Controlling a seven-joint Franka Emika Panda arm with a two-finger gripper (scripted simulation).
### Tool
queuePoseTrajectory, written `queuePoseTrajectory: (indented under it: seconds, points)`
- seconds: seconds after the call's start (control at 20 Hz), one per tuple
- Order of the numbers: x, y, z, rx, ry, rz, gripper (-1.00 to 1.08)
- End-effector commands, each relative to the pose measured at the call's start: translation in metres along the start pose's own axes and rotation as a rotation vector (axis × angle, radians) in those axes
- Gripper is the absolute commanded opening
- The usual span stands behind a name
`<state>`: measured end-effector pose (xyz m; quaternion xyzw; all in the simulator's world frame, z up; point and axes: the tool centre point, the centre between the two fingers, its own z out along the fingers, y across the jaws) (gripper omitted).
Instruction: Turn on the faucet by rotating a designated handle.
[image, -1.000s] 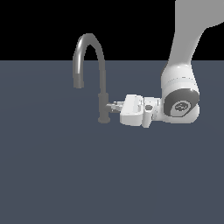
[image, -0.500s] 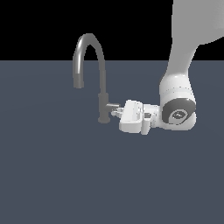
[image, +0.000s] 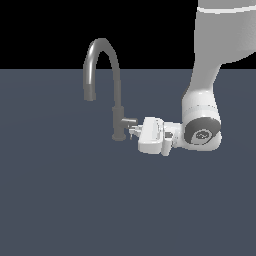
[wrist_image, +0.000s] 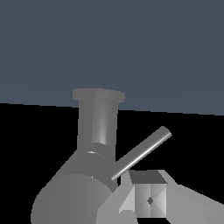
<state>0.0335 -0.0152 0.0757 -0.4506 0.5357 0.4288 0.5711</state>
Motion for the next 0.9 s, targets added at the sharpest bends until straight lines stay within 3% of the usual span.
queuePoseTrajectory:
  seconds: [0.0,0.05,0.85]
  points:
    - [0.034,0.011,0.002,0.007,0.019,0.049,-1.0]
    - [0.002,0.001,0.001,-0.003,-0.001,0.002,-1.0]
    - [0.053,-0.016,0.001,0.007,0.019,0.049,-1.0]
